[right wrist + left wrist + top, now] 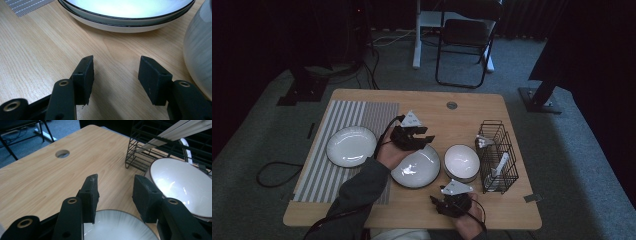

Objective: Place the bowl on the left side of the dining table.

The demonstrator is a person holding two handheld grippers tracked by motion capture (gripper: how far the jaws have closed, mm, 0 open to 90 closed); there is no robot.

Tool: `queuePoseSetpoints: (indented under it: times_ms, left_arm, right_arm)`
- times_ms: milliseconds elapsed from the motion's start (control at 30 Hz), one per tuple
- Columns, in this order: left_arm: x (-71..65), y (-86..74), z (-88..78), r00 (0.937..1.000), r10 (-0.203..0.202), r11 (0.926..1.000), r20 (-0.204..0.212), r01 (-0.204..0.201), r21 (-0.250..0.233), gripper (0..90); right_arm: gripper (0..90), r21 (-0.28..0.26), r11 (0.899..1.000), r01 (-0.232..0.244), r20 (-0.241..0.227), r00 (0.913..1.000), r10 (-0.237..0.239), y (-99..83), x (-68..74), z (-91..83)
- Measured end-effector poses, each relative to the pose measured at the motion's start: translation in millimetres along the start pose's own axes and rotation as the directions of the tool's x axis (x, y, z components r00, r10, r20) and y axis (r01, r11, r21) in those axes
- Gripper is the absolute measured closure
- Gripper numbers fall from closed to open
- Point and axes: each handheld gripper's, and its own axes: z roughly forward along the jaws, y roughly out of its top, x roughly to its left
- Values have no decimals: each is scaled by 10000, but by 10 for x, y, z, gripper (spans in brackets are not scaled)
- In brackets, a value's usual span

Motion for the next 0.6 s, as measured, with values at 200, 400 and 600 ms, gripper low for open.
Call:
queuePoseSetpoints:
  times_ms: [200, 400, 600]
  left_arm:
    - [-95, 55, 82, 9995, 206, 9998, 234, -207, 69, 566]
    - [-191, 105, 186, 9983, 307, 9995, 486, -311, 87, 575]
    - [-314, 150, 340, 9952, 506, 9982, 835, -530, 272, 592]
  right_arm:
    - [454, -7, 10000, 25, -3, 10000, -25, 0, -1, 1]
    - [454, -17, 10000, 49, -7, 10000, -49, 1, -1, 2]
    - [454, -27, 10000, 36, -11, 10000, -36, 2, 2, 3]
